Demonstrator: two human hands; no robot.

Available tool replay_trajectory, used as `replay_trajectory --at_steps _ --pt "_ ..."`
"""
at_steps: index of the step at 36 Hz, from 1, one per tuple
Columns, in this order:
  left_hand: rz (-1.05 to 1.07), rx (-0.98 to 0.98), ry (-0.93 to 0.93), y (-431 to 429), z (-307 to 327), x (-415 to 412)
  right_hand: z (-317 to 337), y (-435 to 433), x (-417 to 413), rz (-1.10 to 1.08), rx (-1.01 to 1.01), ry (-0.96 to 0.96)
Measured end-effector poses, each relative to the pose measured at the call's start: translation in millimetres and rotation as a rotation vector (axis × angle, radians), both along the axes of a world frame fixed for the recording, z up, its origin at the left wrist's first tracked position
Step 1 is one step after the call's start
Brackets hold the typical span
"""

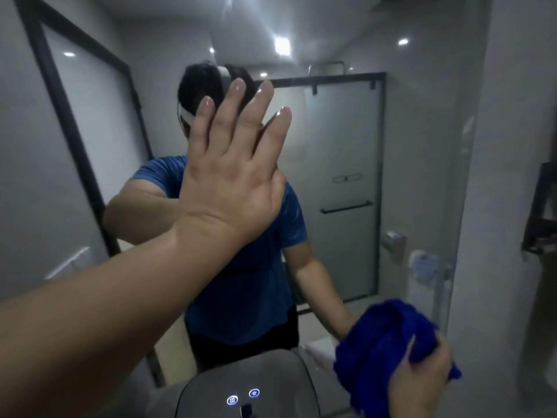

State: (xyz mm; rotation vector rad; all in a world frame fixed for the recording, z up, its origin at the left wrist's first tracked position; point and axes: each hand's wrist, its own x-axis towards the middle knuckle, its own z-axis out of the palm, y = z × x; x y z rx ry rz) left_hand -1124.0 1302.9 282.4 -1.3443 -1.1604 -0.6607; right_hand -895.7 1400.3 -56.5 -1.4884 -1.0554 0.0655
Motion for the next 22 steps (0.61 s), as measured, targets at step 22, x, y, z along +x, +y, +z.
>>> replay_trajectory --at_steps 22 --pt "-0.26 -0.072 -0.086 -53 68 -61 279 8 -59 0.106 0.788 -0.107"
